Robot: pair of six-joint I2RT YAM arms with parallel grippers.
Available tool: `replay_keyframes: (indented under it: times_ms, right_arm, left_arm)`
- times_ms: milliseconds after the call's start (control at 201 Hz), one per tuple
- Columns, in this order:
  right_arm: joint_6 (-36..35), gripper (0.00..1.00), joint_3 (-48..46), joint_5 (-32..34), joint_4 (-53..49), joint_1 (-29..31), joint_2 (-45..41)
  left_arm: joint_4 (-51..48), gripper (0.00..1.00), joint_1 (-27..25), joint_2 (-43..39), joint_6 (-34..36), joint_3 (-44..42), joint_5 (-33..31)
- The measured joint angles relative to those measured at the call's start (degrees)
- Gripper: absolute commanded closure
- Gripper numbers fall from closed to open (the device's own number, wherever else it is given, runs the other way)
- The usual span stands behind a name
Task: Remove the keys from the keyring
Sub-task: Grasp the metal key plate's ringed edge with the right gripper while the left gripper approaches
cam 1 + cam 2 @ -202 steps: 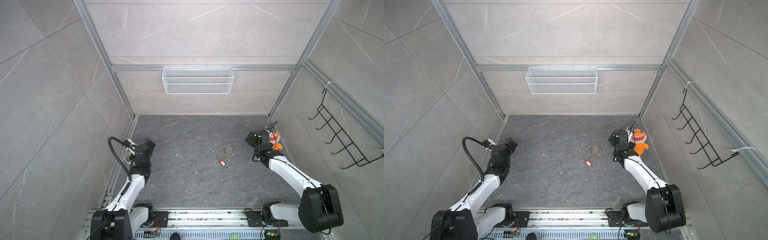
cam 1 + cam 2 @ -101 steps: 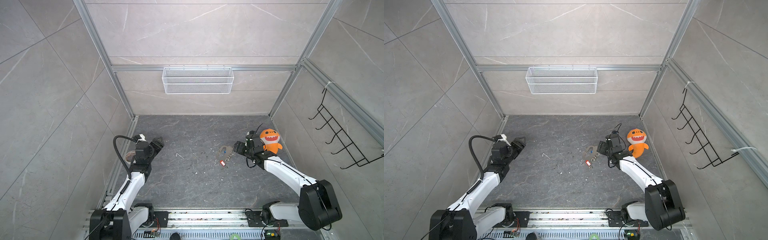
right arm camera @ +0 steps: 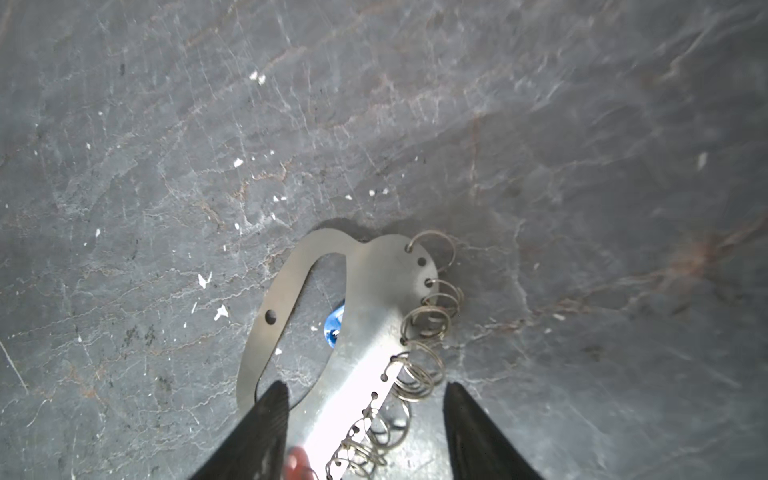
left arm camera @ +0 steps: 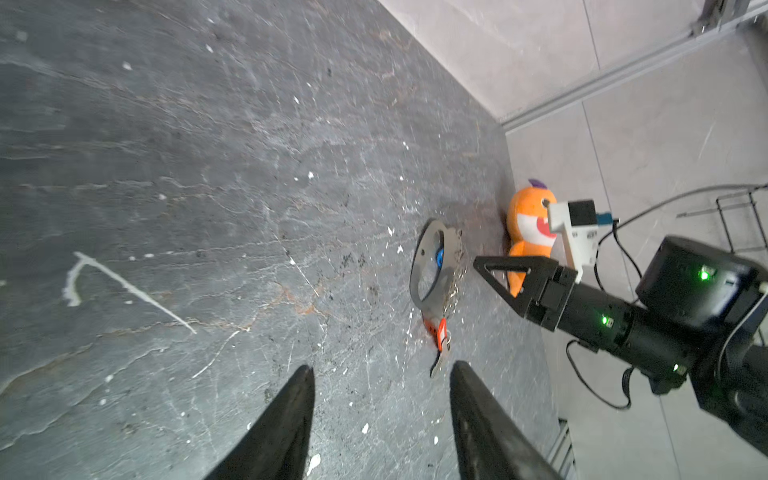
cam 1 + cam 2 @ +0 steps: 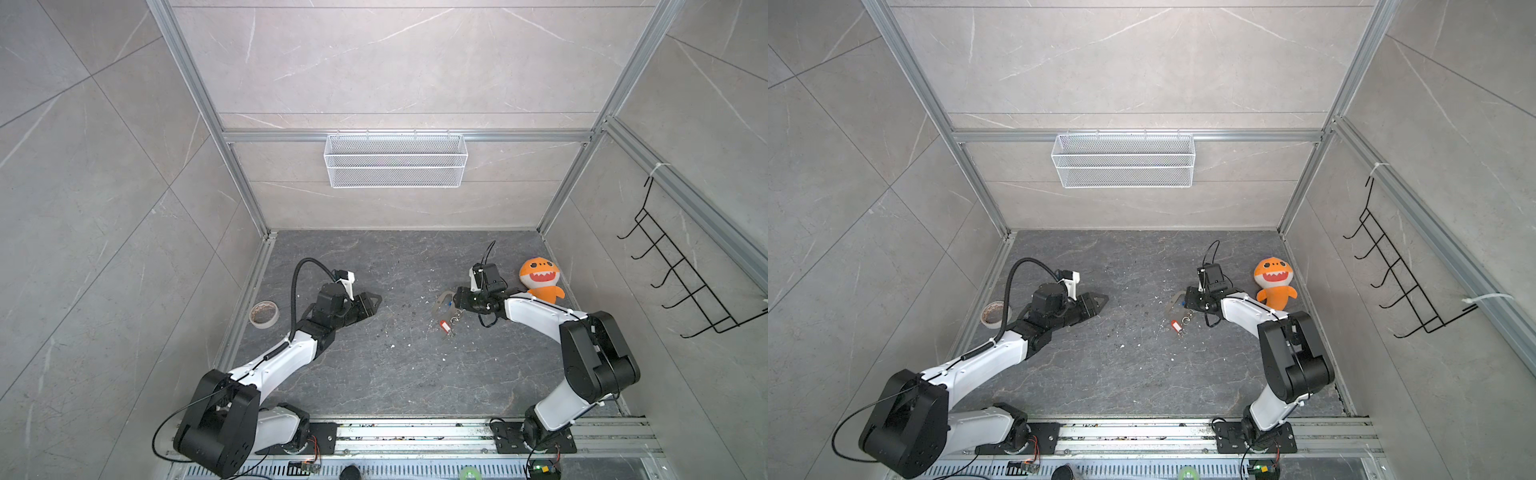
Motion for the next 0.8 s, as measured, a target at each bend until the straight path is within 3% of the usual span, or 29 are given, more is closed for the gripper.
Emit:
replay_keyframes:
  times_ms: [229, 433, 802]
  right_arm:
    - [0.94, 0.33, -1.38, 0.24, 0.20, 0.00, -0.90]
    - [4.70, 0.28, -3.43, 0.15, 1.62, 0.02, -0.87]
    - [8.85, 0.49, -5.27, -0.57, 6.03, 1.42, 1.57]
  left_arm:
    - [-1.33, 0.43, -9.01, 13.73, 4.46, 11.78, 3.78]
    - [-2.34, 0.42, -11.50, 20.90, 5.99, 17.22, 5.51]
    - [-4.09, 0.43, -11.47, 20.68, 6.54, 16.48, 5.44]
